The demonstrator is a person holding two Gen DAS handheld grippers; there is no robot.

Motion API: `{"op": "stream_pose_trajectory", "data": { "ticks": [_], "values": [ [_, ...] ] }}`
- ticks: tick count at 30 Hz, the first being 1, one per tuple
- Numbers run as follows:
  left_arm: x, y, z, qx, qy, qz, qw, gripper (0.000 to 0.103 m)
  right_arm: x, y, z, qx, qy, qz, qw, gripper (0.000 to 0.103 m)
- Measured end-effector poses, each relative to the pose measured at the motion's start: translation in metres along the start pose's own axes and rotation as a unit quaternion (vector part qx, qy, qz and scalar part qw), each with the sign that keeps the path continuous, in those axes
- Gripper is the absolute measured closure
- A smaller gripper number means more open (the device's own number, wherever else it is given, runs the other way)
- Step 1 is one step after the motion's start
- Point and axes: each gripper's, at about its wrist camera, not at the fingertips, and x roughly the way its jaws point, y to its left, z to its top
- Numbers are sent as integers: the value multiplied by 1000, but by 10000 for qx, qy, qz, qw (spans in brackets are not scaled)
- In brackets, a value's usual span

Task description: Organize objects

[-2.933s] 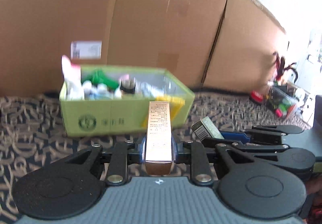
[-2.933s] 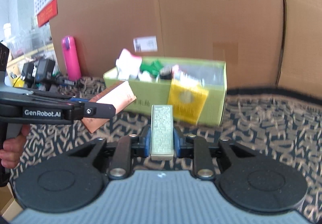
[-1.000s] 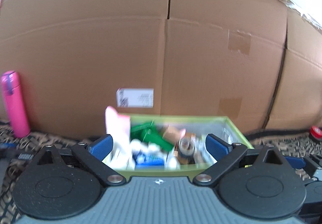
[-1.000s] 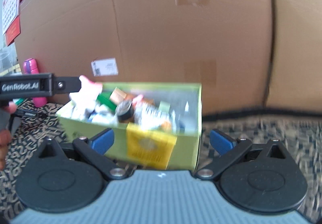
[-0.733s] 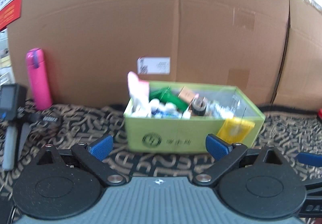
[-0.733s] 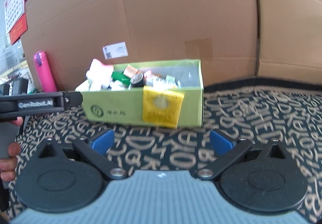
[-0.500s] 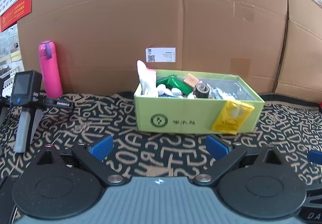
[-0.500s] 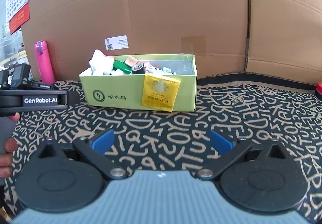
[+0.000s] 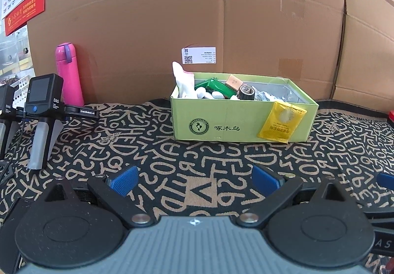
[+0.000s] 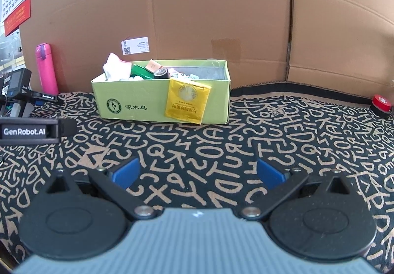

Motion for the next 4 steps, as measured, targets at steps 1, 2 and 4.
{"op": "stream_pose_trajectory", "data": {
  "ticks": [1, 2, 4],
  "values": [
    [-1, 0, 0, -6, -20, -9, 10000, 1, 1, 0, 0, 10, 9, 5, 10000, 0],
    [-1, -1, -1, 3, -23, -11, 10000, 1, 2, 0, 0, 16, 24, 4, 10000, 0],
    [-1, -2, -1, 46, -3, -65, 10000, 1, 3, 0, 0, 29, 20, 7, 10000, 0]
  ]
}}
